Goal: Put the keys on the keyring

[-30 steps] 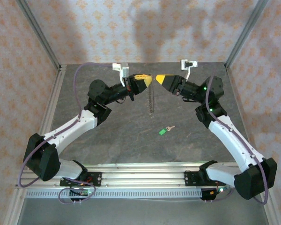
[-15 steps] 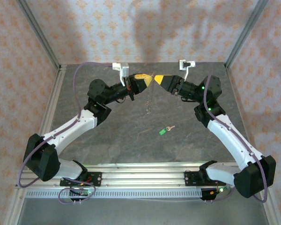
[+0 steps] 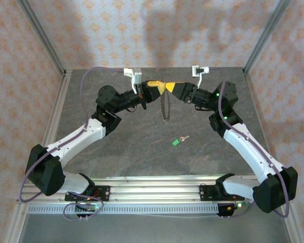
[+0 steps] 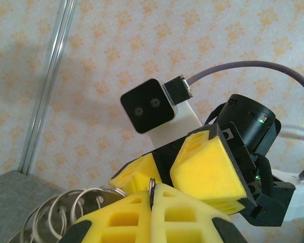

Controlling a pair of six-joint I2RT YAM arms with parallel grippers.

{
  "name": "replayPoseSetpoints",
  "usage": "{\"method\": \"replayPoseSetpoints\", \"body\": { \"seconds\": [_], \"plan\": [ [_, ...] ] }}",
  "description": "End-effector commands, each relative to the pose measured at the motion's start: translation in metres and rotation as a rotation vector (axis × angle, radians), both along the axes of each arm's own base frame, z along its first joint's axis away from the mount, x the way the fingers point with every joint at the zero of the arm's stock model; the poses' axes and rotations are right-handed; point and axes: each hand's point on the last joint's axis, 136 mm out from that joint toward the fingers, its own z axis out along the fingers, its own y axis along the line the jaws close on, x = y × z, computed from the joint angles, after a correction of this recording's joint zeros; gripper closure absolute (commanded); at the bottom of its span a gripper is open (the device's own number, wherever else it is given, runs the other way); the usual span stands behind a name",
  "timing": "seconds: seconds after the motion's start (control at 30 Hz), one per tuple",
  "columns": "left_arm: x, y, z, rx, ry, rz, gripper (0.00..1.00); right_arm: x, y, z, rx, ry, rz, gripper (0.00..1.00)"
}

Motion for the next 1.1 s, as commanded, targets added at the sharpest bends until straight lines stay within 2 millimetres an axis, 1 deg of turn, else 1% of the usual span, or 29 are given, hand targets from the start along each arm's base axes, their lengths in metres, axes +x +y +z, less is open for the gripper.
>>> {"method": "replayPoseSetpoints", "body": {
  "seconds": [0.0, 0.07, 0.17, 0.23, 0.27, 0.3, 0.53, 0.7, 0.77, 0.9, 0.97, 1.07],
  "plan": [
    [-0.015, 0.005, 0.035, -0.045, -0.098, -0.008, 1.00, 0.001, 0.002, -0.003, -0.012, -0.022, -0.005, 0.67],
    [-0.015, 0.005, 0.035, -0.044, -0.099, -0.007, 1.00, 0.001, 0.002, -0.003, -0.012, -0.027, -0.004, 0.72],
    [-0.015, 0.005, 0.035, -0.042, -0.098, -0.006, 1.00, 0.000, 0.002, -0.002, -0.013, -0.031, 0.000, 0.81],
    [-0.014, 0.005, 0.034, -0.039, -0.095, -0.003, 1.00, -0.001, 0.002, -0.003, -0.016, -0.032, 0.004, 0.90],
    [-0.014, 0.005, 0.034, -0.039, -0.094, -0.002, 1.00, -0.001, 0.002, -0.004, -0.017, -0.034, 0.002, 0.97],
    [-0.014, 0.005, 0.034, -0.038, -0.091, -0.001, 1.00, -0.001, 0.002, -0.004, -0.018, -0.031, 0.000, 1.00],
    [-0.007, 0.007, 0.030, 0.000, -0.007, 0.035, 1.00, 0.002, -0.001, -0.004, -0.014, -0.042, -0.029, 1.00],
    [-0.007, 0.009, 0.032, -0.018, 0.051, 0.035, 0.89, 0.003, -0.001, -0.001, 0.006, -0.042, -0.034, 1.00],
    [-0.005, 0.009, 0.031, -0.028, 0.101, 0.028, 0.88, 0.004, -0.002, 0.000, 0.011, -0.043, -0.037, 1.00],
    [0.000, 0.010, 0.032, -0.066, 0.159, 0.028, 0.66, 0.005, -0.002, 0.001, 0.021, -0.037, -0.044, 1.00],
    [0.003, 0.011, 0.032, -0.086, 0.180, 0.029, 0.60, 0.005, -0.003, 0.003, 0.025, -0.040, -0.048, 1.00],
    [0.004, 0.011, 0.033, -0.112, 0.194, 0.019, 0.58, 0.006, -0.003, 0.003, 0.030, -0.038, -0.054, 1.00]
  ]
}}
